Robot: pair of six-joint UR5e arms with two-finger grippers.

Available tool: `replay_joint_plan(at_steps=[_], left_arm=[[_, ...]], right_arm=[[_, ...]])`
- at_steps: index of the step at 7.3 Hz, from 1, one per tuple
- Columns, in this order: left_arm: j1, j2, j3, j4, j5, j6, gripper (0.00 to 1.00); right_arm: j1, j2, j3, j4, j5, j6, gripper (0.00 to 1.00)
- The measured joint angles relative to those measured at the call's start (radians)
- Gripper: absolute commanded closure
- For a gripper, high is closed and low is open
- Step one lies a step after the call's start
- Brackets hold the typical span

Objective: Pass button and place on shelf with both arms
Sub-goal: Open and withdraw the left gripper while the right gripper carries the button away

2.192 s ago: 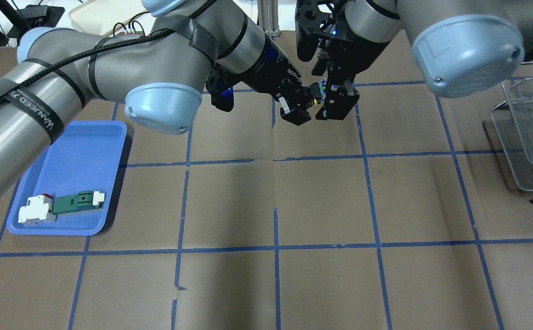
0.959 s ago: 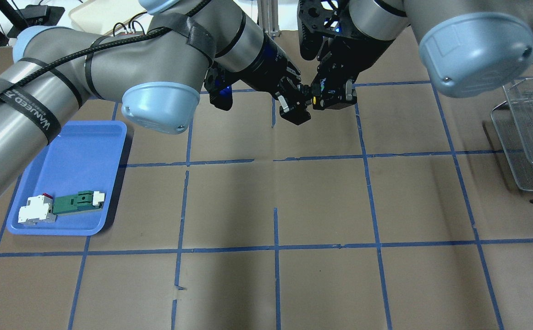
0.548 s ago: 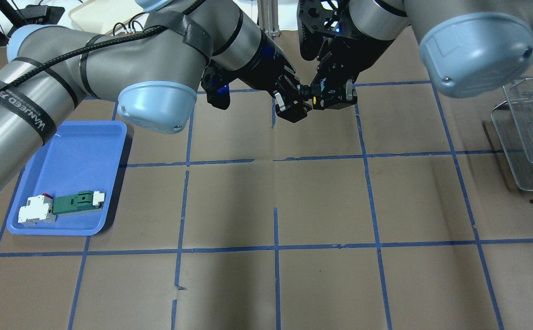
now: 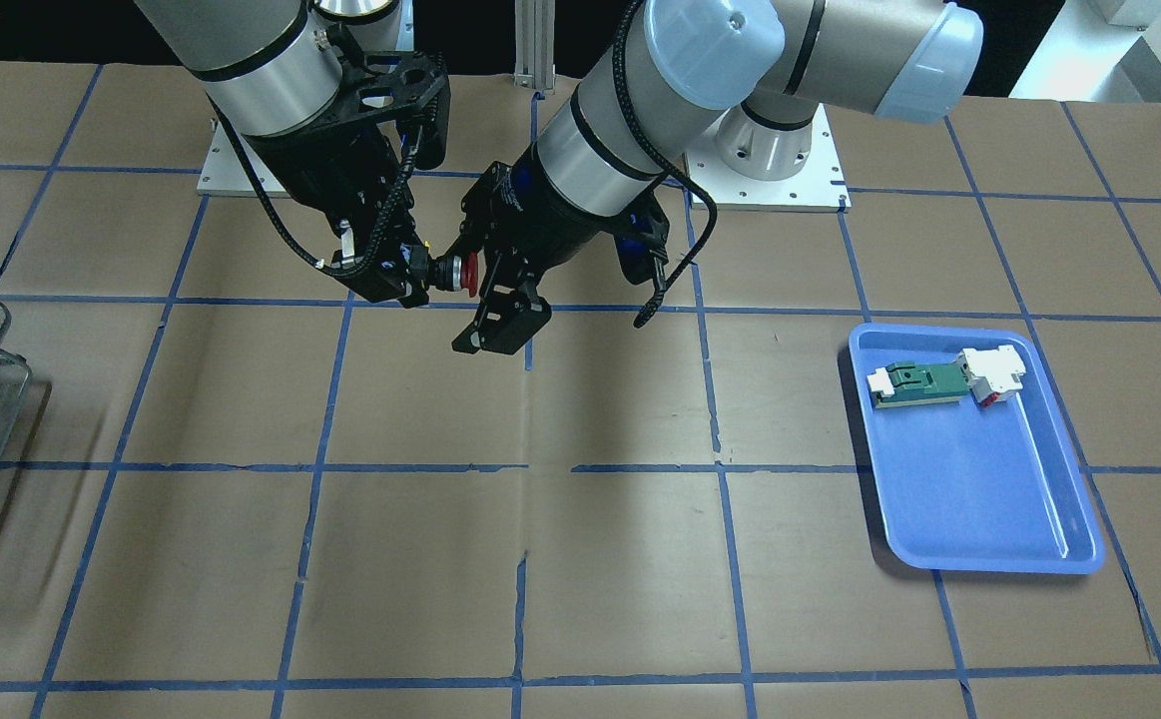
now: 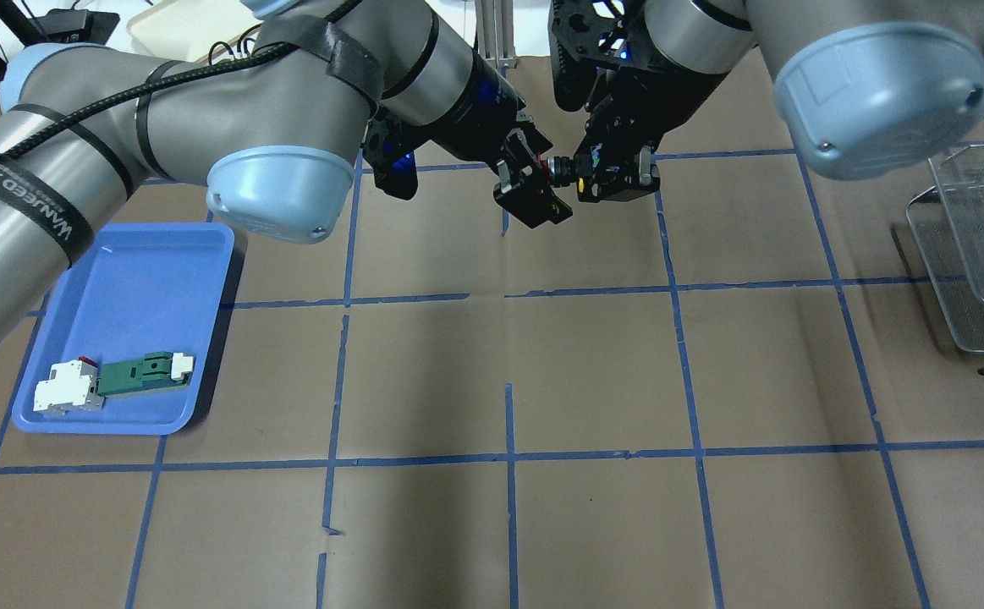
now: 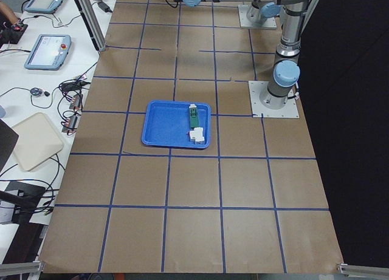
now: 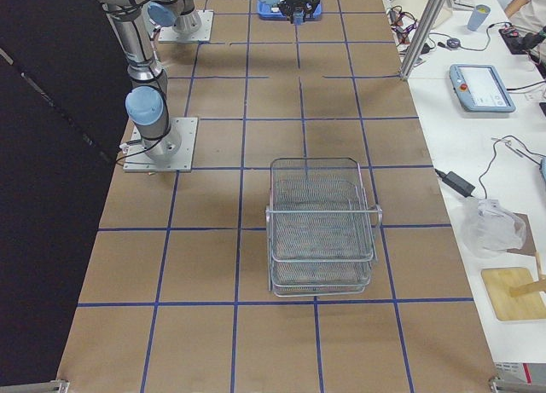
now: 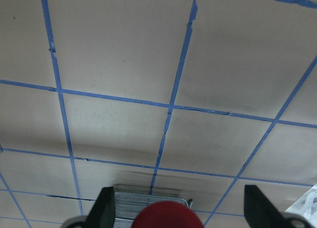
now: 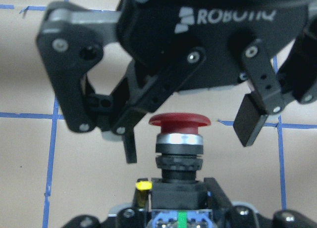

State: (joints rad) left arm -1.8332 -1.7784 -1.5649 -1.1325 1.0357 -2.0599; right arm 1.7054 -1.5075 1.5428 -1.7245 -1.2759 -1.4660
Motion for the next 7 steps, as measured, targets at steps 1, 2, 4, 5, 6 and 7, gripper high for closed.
replay_joint_plan(at_steps=[1,2,4,5,6,7], left_arm=[[0.041,0.005,-0.005,-0.008,0.001,0.082,0.09],[0.098,0.012,-0.013,-0.017,0.005,0.205,0.08],[0.221,0.028,-0.024,-0.085,0.049,0.515,0.01],[0.267,0.042,-0.024,-0.153,0.125,0.714,0.0],[0.305,0.062,-0.023,-0.219,0.222,0.935,0.0],[0.341,0.09,-0.02,-0.269,0.313,1.155,0.0]], right_arm=[[-0.004,-0.003,-0.002,0.002,-0.018,-0.007,0.91],[-0.024,-0.009,-0.004,0.001,-0.044,-0.026,0.93],[-0.129,-0.028,-0.004,0.0,-0.077,-0.063,1.0],[-0.195,-0.038,-0.003,0.009,-0.08,-0.075,1.0],[-0.259,-0.043,-0.001,0.03,-0.084,-0.091,1.0],[-0.336,-0.044,0.0,0.066,-0.088,-0.139,1.0]])
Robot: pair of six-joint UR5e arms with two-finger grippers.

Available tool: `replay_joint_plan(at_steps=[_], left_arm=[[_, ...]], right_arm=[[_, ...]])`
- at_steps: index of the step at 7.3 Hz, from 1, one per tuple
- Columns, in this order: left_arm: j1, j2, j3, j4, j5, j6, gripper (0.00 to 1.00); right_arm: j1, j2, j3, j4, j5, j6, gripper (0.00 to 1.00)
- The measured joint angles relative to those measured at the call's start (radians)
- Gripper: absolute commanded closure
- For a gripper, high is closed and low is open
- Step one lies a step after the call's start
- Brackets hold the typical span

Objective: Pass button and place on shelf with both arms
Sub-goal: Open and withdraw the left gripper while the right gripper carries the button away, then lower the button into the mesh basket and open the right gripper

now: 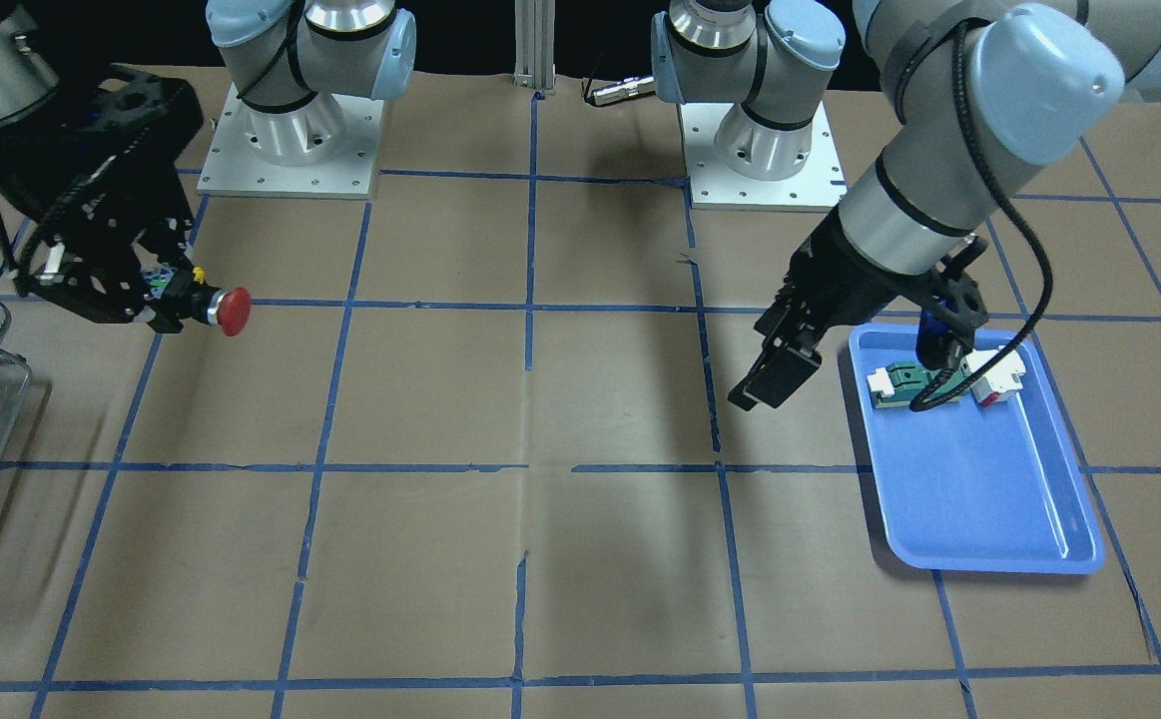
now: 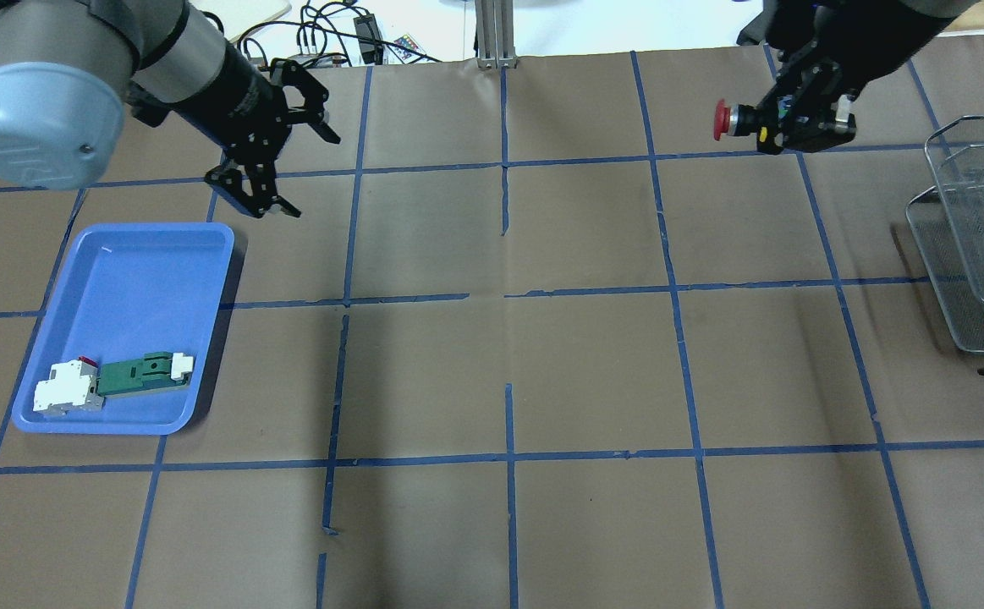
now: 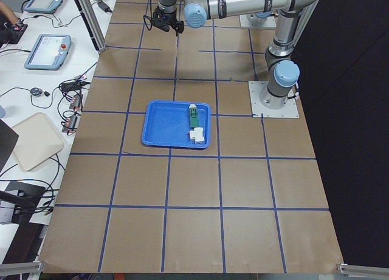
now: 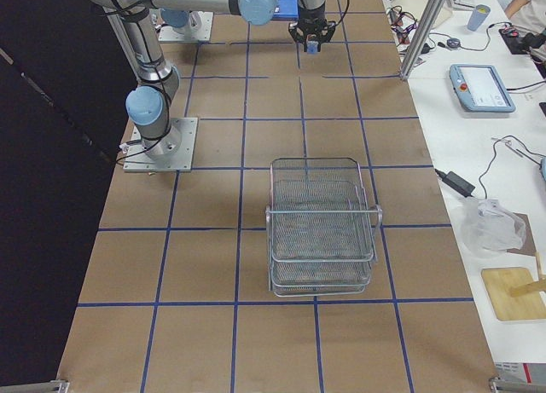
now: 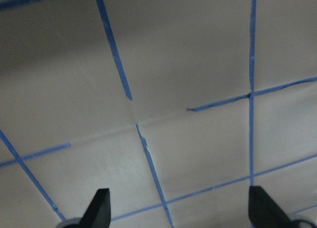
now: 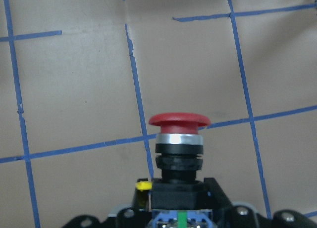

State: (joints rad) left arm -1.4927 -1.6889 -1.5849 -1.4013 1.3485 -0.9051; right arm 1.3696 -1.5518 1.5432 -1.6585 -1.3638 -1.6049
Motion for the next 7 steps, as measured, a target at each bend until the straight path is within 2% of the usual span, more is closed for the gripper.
replay_joint_plan(at_steps=[2,4,6,7], left_arm=[[0.045,0.068,0.006,-0.096,0.115,0.363,0.0],[0.056,0.16,0.016,-0.216,0.259,0.625,0.0],[0.055,0.209,-0.004,-0.271,0.335,0.799,0.0],[0.055,0.214,-0.023,-0.279,0.347,0.849,0.0]], right_arm=[[-0.222,0.021,-0.001,0.051,0.007,-0.24,1.0],[-0.429,0.139,-0.025,0.051,0.01,-0.485,1.0],[-0.518,0.238,-0.045,0.011,0.001,-0.58,0.98],[-0.536,0.269,-0.049,-0.001,0.0,-0.589,0.91]])
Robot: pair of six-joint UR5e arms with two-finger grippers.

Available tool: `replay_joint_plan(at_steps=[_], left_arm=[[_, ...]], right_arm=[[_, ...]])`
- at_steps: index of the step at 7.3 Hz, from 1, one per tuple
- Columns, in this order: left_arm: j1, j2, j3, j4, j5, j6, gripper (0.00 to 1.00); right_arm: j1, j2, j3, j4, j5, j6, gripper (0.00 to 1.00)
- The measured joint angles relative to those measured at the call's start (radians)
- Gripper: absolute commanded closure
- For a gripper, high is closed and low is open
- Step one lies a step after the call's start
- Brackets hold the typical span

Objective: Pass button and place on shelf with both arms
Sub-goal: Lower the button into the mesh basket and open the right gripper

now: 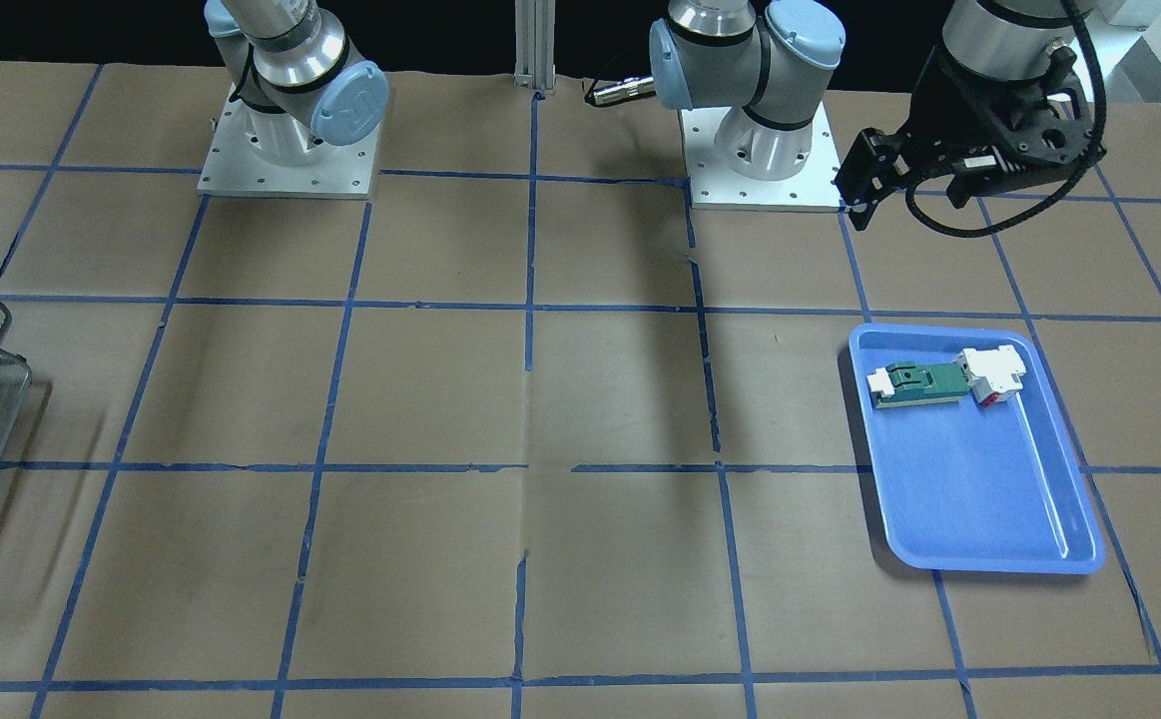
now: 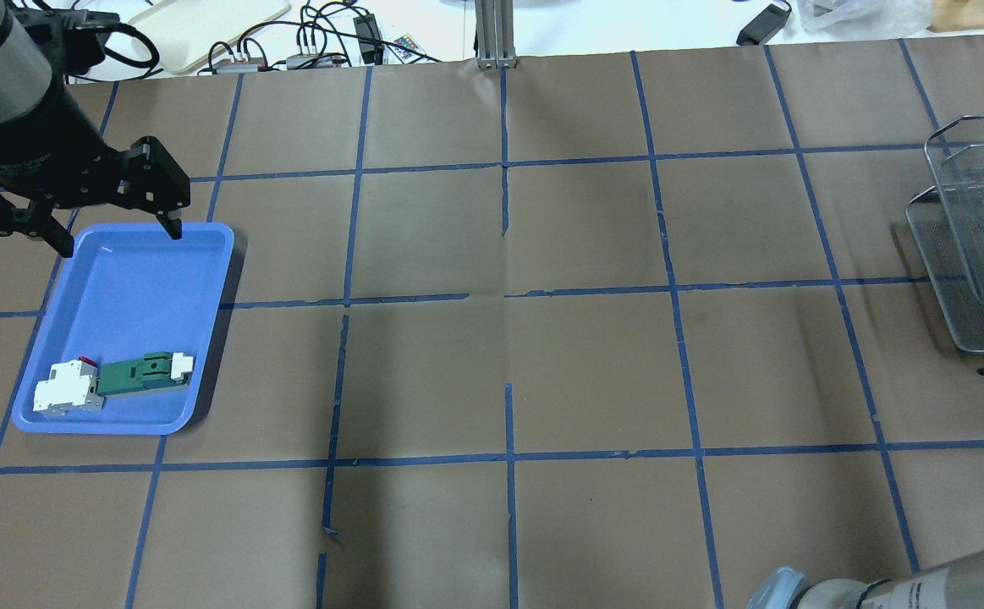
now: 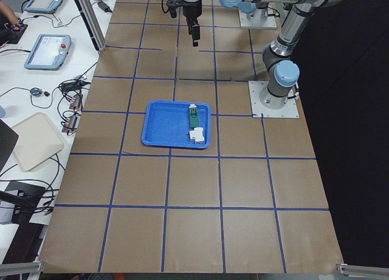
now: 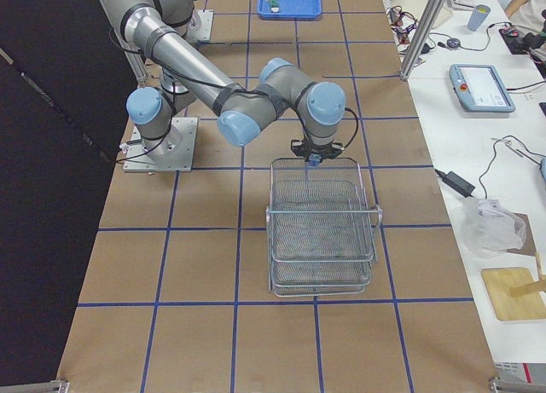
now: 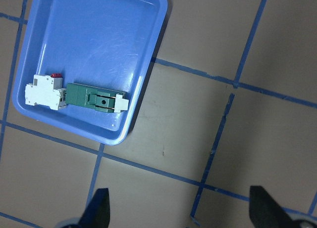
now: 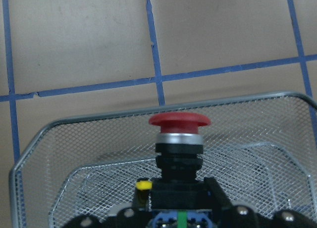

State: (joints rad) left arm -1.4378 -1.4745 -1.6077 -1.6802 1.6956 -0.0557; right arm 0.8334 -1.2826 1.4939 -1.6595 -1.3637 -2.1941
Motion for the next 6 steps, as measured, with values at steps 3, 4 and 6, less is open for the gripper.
replay_joint_plan(at_steps=[3,4,6], left_arm=[[-0.004,0.007,-0.051,-0.001,-0.033,0.039,0.0],[-0.006,0.009,-0.058,-0.001,-0.063,0.053,0.0],[-0.014,0.028,-0.061,-0.004,-0.1,0.071,0.0]], right_arm=[[-0.013,0.047,0.004,-0.063,-0.004,-0.004,0.01],[-0.018,0.057,0.005,-0.075,-0.006,-0.005,0.0],[-0.024,0.056,0.003,-0.074,-0.008,0.0,0.0]])
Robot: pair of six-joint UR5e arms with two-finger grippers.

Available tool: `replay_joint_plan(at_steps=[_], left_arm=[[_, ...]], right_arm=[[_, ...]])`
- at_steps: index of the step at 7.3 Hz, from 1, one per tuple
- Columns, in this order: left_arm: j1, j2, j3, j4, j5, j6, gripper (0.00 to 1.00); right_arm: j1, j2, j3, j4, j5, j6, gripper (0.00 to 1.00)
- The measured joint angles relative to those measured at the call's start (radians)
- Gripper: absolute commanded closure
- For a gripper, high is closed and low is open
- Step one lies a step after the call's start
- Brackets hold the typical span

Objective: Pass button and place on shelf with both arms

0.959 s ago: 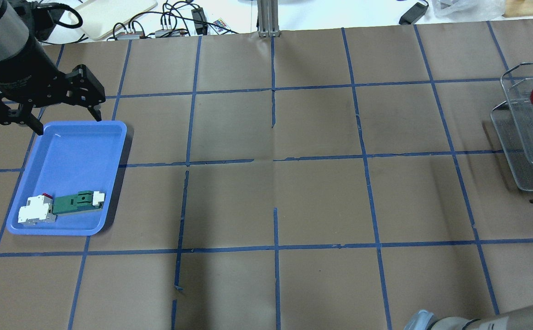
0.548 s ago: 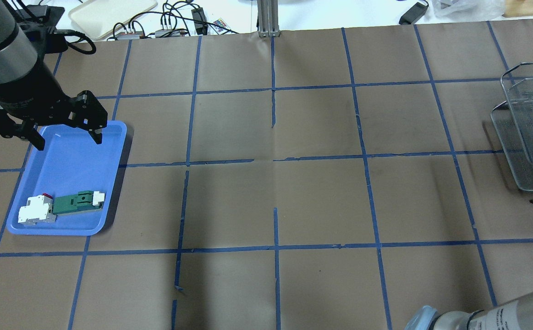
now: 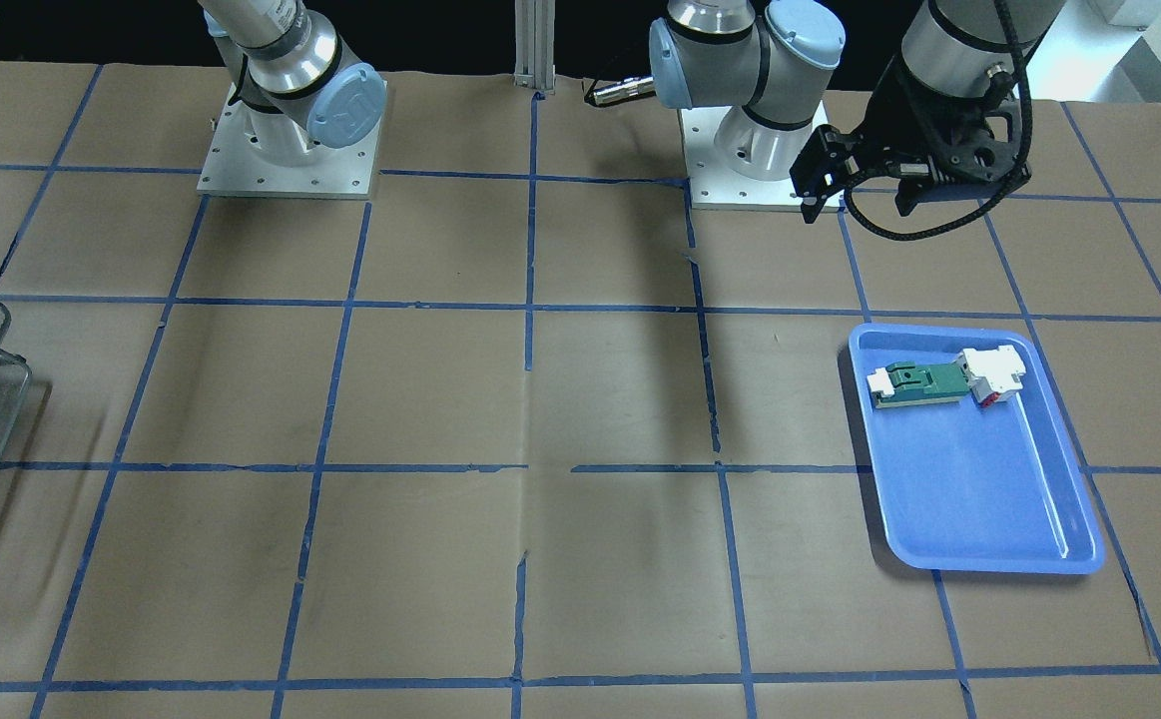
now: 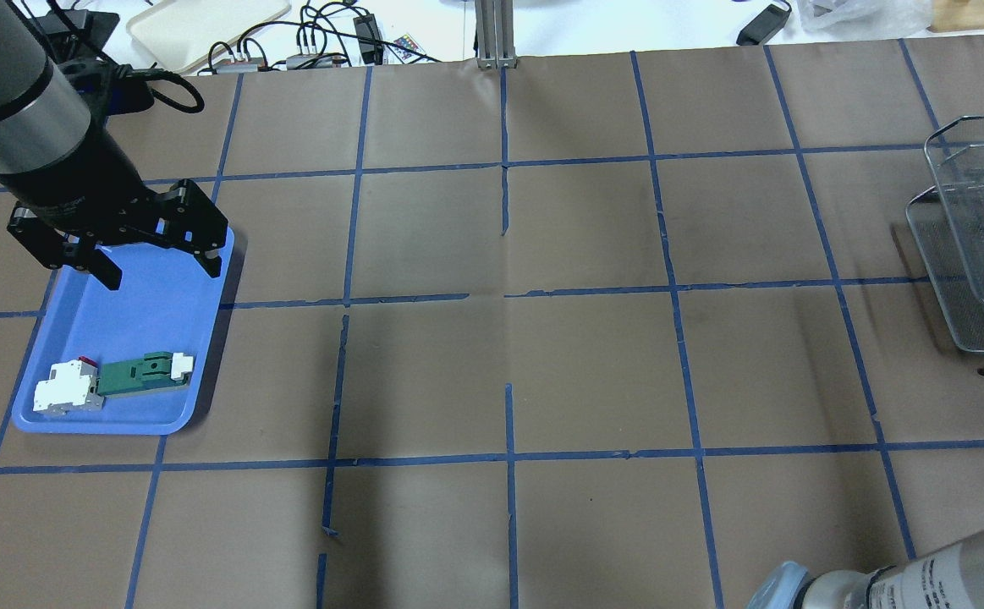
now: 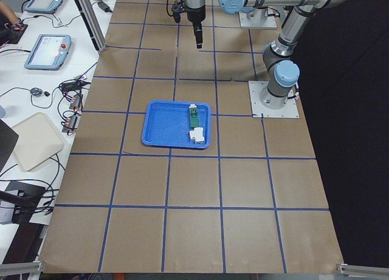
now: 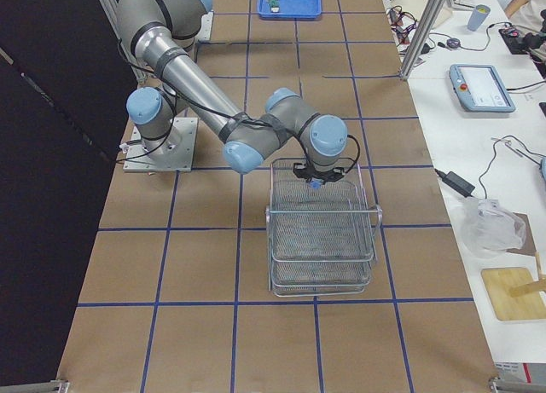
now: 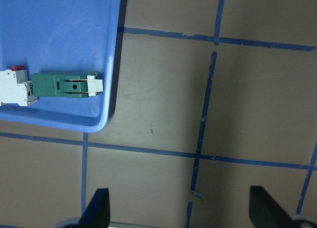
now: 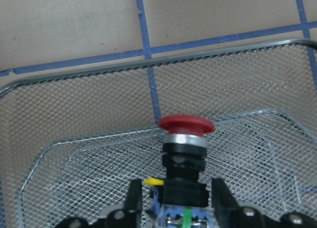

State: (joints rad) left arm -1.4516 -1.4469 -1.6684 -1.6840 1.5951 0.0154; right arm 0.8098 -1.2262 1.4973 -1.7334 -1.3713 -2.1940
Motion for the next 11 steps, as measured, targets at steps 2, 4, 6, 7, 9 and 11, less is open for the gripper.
replay_joint_plan(at_steps=[2,4,6,7,9,11], left_arm=[[-0.041,0.004,0.0,0.0,-0.001,0.003,0.0],[-0.057,0.008,-0.002,0.004,0.004,0.04,0.0],[-0.053,0.011,-0.004,0.005,0.0,0.091,0.0],[-0.053,0.011,-0.004,0.006,-0.003,0.094,0.0],[-0.053,0.007,-0.005,0.009,-0.005,0.093,0.0],[-0.052,0.006,-0.006,0.011,-0.004,0.092,0.0]], right_arm=[[0.002,-0.047,0.003,0.045,-0.003,0.02,0.0],[0.042,-0.158,0.018,0.167,0.004,0.159,0.0],[0.146,-0.258,0.029,0.24,0.004,0.327,0.0],[0.244,-0.308,0.029,0.249,0.0,0.475,0.0],[0.466,-0.356,0.022,0.234,-0.004,0.832,0.0],[0.656,-0.357,0.018,0.169,-0.011,1.183,0.0]])
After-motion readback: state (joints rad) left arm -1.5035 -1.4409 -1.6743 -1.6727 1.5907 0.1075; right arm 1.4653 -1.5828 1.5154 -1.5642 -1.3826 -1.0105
